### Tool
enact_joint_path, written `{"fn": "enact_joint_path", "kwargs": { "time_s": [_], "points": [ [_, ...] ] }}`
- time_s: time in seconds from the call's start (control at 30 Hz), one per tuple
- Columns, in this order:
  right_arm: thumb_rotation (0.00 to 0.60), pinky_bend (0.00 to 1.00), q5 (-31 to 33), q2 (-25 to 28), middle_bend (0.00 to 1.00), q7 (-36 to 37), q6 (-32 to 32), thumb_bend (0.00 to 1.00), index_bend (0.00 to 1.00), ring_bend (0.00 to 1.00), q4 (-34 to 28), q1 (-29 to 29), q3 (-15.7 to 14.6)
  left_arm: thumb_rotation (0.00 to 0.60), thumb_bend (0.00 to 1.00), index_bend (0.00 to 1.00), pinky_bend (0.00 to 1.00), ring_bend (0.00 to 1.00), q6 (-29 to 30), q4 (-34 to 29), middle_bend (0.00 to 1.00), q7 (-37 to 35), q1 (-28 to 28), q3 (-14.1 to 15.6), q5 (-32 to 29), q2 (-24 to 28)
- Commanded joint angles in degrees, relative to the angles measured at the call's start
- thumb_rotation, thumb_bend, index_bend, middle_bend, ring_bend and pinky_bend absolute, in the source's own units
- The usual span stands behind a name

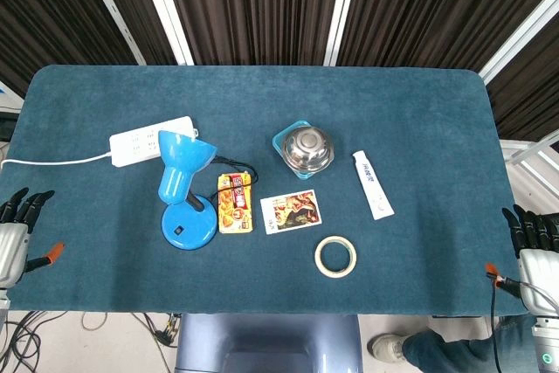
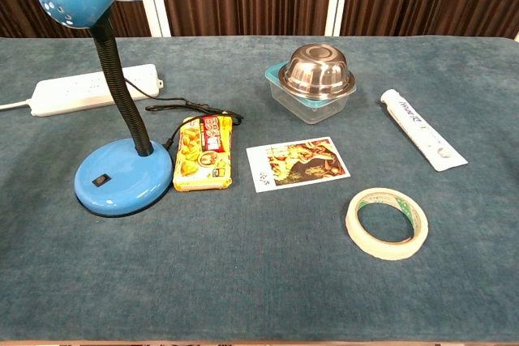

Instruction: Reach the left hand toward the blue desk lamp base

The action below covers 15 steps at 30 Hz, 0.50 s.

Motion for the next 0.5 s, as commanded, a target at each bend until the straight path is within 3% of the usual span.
{"fn": "enact_joint_path", "kwargs": {
  "time_s": [0.03,0.5],
  "points": [
    [0.6,0.0,0.02,0.0,0.06,-0.03,-0.01,0.29,0.0,0.04,0.0,0.0,0.0,0.6,0.21,0.12,0.16,0.05,0.07,-0.01,0.18,0.05,0.02,-0.03,0.0,-0.03],
    [0.6,0.0,0.13,0.01,0.06,-0.2,-0.01,0.29,0.0,0.04,-0.09,-0.02,0.03,0.6,0.21,0.09,0.16,0.05,0.24,0.0,0.17,-0.17,0.16,-0.15,-0.12,-0.02]
  ]
}}
